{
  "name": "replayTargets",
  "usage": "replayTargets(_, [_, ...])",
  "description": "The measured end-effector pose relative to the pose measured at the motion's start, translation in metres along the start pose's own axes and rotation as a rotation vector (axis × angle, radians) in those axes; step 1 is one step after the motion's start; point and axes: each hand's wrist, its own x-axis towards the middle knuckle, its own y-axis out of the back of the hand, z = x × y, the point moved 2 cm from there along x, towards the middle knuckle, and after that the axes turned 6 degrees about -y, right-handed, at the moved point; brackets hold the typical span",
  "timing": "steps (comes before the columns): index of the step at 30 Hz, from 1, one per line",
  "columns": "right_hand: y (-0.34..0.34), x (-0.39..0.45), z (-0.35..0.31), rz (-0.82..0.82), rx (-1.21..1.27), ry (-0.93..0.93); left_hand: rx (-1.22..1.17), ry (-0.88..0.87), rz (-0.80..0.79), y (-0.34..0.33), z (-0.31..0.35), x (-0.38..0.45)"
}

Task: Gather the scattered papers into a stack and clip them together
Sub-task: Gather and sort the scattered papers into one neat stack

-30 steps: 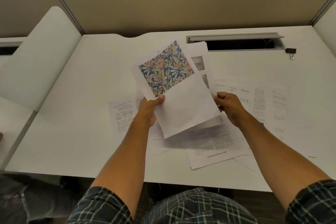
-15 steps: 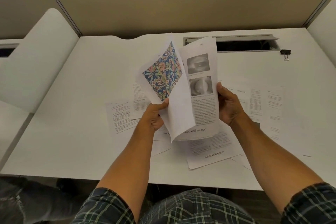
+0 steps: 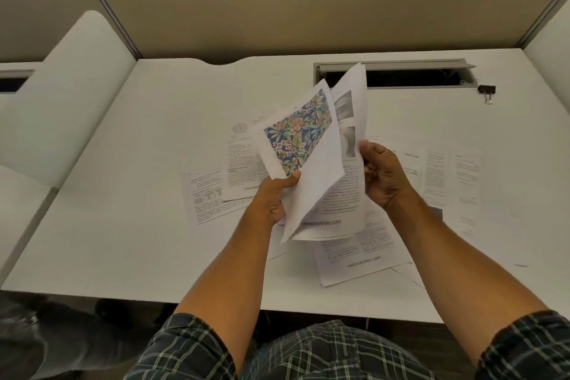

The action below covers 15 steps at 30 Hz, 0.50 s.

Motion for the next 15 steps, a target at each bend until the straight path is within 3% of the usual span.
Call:
replayTargets(7, [-0.007,0.009,0.012,-0.001,-0.012,-0.046,-0.005,0.138,-0.084,-0.018,-0.002,-0.016])
replayTargets(12, [-0.013,-0.001,-0.004,0.163,-0.088,0.080,-0.189,0.121,-0.090,-0.015,0.002,-0.018])
replayTargets(15, [0.010,-0.002,-0.013,0.272,-0.066,0.131,-0.074,0.125,-0.053,-0.006,0.003,-0.017])
